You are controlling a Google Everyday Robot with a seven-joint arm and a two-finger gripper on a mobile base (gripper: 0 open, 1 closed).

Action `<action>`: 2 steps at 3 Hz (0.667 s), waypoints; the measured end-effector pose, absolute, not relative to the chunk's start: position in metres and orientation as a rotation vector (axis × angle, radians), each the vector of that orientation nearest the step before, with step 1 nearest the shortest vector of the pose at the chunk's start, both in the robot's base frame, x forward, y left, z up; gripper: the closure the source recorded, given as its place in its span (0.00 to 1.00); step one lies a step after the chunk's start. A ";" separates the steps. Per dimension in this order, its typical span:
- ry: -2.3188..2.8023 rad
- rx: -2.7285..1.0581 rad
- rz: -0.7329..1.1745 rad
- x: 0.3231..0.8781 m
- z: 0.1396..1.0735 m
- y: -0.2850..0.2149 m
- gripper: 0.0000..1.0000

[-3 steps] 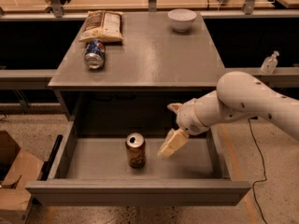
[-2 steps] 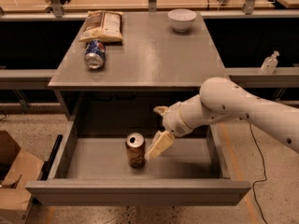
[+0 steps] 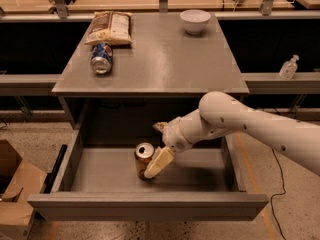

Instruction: Pick orange can from top drawer and place on counter

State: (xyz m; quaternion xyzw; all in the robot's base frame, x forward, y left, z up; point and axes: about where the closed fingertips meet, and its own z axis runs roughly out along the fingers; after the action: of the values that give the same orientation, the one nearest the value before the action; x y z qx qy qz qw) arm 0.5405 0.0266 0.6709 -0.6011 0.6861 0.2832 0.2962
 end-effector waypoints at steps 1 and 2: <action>1.816 -1.586 0.830 0.534 0.660 0.042 0.16; 1.794 -1.586 0.892 0.530 0.657 0.055 0.39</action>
Offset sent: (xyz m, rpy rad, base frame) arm -0.0150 0.0402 -0.0159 0.1180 0.0986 0.0690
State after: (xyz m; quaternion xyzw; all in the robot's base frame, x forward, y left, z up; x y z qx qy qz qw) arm 0.5298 0.0548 0.6567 -0.5941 0.6722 0.3343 0.2889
